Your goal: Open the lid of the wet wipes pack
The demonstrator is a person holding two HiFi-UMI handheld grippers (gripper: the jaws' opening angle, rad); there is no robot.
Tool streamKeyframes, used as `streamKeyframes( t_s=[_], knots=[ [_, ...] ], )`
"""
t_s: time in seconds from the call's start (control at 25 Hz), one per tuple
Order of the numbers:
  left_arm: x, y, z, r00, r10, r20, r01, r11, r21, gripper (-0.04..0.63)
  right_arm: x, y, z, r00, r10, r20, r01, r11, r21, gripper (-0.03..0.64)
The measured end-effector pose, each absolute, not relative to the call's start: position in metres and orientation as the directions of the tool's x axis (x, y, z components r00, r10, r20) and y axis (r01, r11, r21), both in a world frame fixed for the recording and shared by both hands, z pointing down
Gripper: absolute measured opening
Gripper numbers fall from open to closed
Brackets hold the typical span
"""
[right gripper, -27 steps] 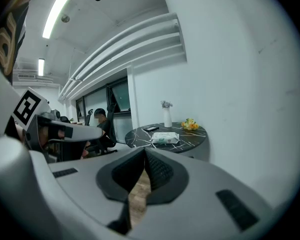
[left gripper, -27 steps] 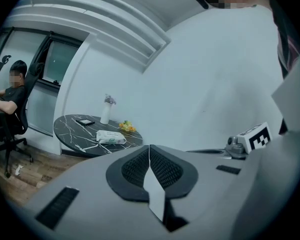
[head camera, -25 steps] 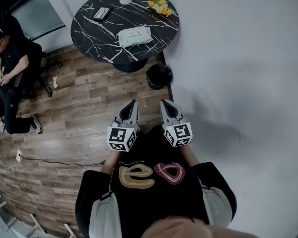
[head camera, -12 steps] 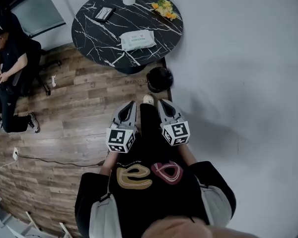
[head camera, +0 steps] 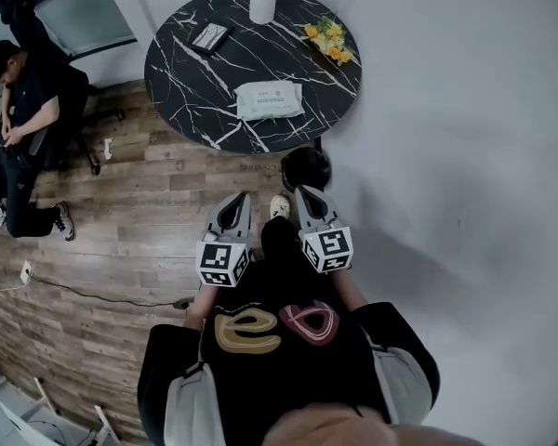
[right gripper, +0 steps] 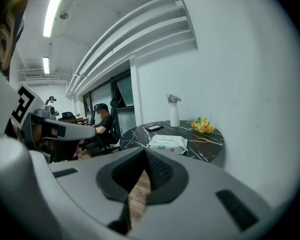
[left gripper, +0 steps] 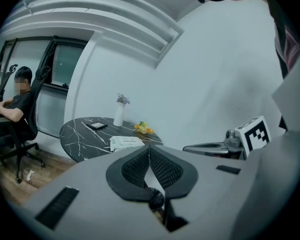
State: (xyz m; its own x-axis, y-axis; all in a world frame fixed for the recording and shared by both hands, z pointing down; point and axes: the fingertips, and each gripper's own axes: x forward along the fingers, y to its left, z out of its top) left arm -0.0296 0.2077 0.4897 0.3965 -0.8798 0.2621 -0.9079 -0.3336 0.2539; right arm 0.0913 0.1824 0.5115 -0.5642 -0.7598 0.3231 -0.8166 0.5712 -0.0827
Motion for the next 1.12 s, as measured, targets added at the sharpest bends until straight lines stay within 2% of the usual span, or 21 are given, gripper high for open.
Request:
streamKeyframes(
  t_s=[0.68, 1.12],
  knots=[
    [0.01, 0.072, 0.481, 0.305, -0.91, 0.28, -0.944, -0.251, 0.212, 0.017, 0.118, 0.035, 0.501, -0.652, -0.7, 0.292, -0.748, 0.657, -0.093, 0.011],
    [0.021, 0.035, 0.482, 0.25, -0.926, 0.284, -0.959, -0.197, 0.202, 0.017, 0.121, 0.003, 0.501, -0.701, -0.655, 0.281, -0.701, 0.706, -0.103, 0.011]
  ],
)
